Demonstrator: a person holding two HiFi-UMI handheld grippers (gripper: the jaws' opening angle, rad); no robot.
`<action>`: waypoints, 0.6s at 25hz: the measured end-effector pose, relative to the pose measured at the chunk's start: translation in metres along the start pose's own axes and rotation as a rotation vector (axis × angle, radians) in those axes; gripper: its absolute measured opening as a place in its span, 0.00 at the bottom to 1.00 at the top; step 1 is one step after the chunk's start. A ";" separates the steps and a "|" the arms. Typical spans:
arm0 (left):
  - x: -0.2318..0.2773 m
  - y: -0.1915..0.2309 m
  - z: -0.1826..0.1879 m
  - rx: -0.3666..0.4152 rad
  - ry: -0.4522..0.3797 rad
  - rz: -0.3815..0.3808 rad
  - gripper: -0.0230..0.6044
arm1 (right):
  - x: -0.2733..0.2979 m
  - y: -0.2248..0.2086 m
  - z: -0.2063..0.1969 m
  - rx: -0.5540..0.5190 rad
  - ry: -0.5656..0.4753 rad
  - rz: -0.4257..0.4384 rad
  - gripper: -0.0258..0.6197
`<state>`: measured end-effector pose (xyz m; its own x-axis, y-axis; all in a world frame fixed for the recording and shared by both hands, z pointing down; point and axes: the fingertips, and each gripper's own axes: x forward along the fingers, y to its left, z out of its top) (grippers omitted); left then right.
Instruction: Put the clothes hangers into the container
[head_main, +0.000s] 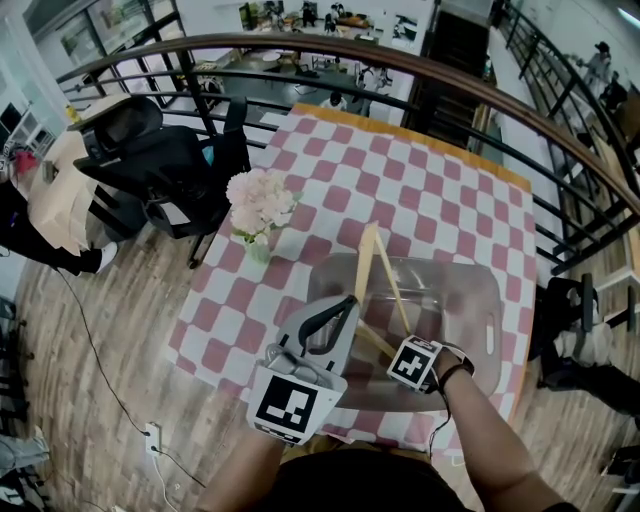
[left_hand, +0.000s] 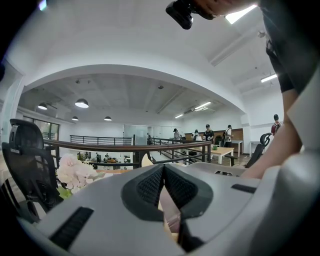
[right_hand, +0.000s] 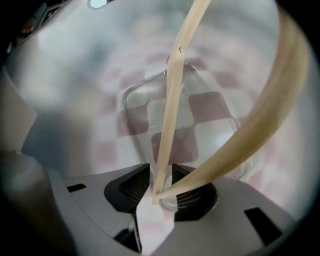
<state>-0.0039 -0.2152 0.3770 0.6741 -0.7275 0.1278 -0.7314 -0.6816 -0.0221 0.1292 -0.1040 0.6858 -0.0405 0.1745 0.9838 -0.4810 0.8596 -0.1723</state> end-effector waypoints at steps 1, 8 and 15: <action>0.001 0.000 0.000 0.001 -0.002 -0.002 0.05 | 0.000 0.000 -0.001 0.000 0.004 0.000 0.26; 0.006 0.000 0.004 -0.001 -0.011 -0.012 0.05 | -0.001 -0.001 -0.002 0.003 0.009 0.002 0.26; 0.008 0.000 0.003 -0.012 -0.009 -0.022 0.05 | -0.002 -0.003 0.000 0.004 -0.001 0.000 0.26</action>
<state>0.0022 -0.2211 0.3750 0.6909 -0.7130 0.1193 -0.7175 -0.6965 -0.0076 0.1306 -0.1064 0.6847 -0.0415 0.1738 0.9839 -0.4845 0.8577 -0.1719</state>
